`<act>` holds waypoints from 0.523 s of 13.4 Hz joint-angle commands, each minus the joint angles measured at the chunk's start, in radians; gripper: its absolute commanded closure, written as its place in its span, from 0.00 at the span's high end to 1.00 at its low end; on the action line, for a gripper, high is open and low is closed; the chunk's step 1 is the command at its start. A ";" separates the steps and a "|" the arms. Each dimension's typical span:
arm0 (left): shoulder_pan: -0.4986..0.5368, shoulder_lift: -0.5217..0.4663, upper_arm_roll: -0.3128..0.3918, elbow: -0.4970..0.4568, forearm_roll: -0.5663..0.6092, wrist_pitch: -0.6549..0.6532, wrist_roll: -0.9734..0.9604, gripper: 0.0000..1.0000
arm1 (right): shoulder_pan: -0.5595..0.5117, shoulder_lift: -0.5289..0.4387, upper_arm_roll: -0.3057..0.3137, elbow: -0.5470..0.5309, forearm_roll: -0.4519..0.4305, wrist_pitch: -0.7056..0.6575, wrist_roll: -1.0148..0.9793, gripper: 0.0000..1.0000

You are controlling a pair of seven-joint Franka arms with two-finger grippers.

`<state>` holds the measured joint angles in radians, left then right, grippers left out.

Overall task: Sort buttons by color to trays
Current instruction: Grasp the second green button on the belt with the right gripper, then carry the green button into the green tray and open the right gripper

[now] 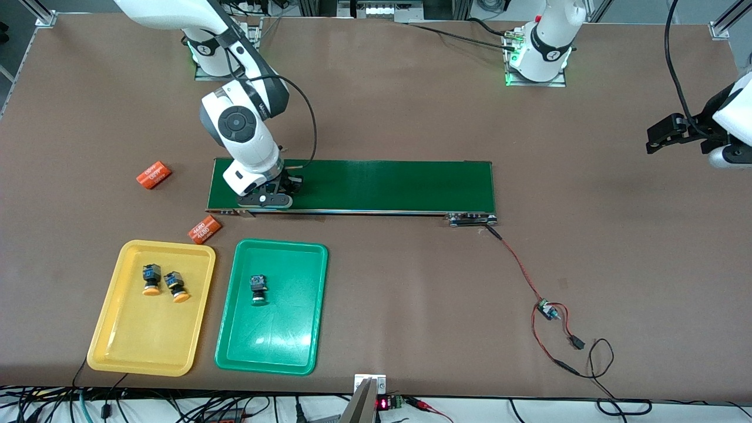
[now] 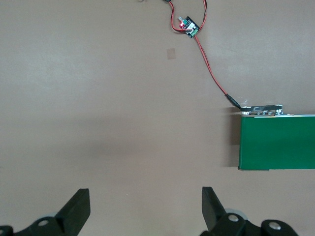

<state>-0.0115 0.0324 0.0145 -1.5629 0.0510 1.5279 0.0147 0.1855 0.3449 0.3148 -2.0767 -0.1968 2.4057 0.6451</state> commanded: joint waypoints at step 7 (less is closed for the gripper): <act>-0.001 0.000 0.001 0.020 -0.014 -0.022 -0.002 1.00 | -0.014 0.148 -0.054 0.475 -0.003 -0.166 -0.189 0.01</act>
<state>-0.0116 0.0324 0.0145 -1.5628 0.0509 1.5273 0.0147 0.1703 0.3622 0.2760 -1.7464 -0.1966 2.2483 0.4904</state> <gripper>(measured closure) 0.000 0.665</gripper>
